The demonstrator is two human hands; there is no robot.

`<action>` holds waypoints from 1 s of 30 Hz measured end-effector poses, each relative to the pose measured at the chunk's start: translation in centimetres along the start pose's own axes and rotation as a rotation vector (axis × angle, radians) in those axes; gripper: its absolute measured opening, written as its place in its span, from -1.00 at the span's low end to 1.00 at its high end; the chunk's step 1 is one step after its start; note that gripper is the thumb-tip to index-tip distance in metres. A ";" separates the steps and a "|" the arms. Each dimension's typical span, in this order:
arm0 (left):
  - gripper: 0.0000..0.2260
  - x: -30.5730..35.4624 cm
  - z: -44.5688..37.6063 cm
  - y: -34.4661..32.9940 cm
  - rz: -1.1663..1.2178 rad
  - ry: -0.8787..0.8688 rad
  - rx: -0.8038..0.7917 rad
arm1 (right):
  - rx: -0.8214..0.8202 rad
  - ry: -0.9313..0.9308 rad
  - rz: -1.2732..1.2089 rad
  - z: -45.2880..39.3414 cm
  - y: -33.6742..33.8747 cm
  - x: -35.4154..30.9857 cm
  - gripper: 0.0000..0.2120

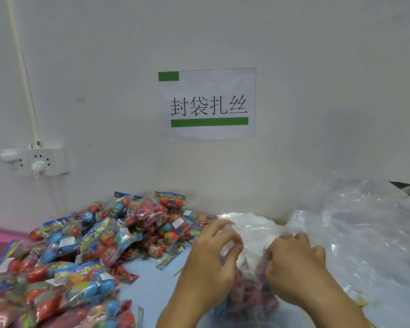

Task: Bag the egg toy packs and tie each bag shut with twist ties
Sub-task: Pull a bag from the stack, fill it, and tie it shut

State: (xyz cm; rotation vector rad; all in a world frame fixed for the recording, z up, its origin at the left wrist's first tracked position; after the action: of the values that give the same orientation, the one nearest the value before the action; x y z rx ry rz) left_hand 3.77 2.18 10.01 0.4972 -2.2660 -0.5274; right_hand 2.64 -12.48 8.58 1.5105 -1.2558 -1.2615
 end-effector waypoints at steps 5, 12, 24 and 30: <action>-0.85 1.1 -0.1 1.1 0.052 -0.048 0.099 | -0.035 -0.014 -0.018 0.1 -0.1 0.5 -0.71; -0.89 1.8 0.1 1.8 0.065 -0.105 0.168 | 0.013 0.054 -0.113 -0.3 0.3 -0.3 -0.77; -0.91 2.0 0.4 4.3 0.134 -0.093 0.405 | 0.111 0.350 -0.427 -0.1 1.3 -3.4 -0.50; -0.91 2.0 0.4 4.3 0.146 -0.098 0.411 | -0.039 0.354 -0.403 0.3 0.2 -4.3 -0.38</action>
State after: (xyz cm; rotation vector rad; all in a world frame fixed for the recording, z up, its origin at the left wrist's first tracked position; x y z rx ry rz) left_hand 1.38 4.86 13.13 0.5083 -2.4907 -0.0081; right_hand 2.24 -8.34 9.54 1.9213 -0.7169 -1.1829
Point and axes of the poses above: each hand's wrist, its own z-axis away from the middle knuckle, its own y-axis out of the back of the hand, x = y × z, the point moved 8 cm from there along -z, towards the middle knuckle, and after that the axes turned 7 degrees about y, right-handed, at the moved point
